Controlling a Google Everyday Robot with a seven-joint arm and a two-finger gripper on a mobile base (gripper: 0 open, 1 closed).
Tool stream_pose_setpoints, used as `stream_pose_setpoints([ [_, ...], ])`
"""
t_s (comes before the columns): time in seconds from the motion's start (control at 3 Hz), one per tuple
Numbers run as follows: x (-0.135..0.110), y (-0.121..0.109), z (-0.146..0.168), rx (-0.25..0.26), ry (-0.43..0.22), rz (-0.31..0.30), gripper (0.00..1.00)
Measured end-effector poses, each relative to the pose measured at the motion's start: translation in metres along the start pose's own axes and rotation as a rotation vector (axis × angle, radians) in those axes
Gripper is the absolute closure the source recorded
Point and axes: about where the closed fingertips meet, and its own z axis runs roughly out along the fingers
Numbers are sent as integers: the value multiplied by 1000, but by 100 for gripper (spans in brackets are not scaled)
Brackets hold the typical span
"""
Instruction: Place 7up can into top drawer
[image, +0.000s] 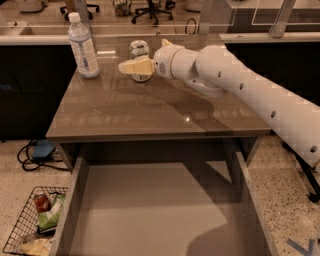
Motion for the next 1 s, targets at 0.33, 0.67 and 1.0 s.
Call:
stream_pose_setpoints([
  [0.33,7,-15,13,13,-20,-9,0],
  [0.67,9,-18,27,17,-42,-20,0],
  [1.0,9,-17,28,14,-43,-20,15],
])
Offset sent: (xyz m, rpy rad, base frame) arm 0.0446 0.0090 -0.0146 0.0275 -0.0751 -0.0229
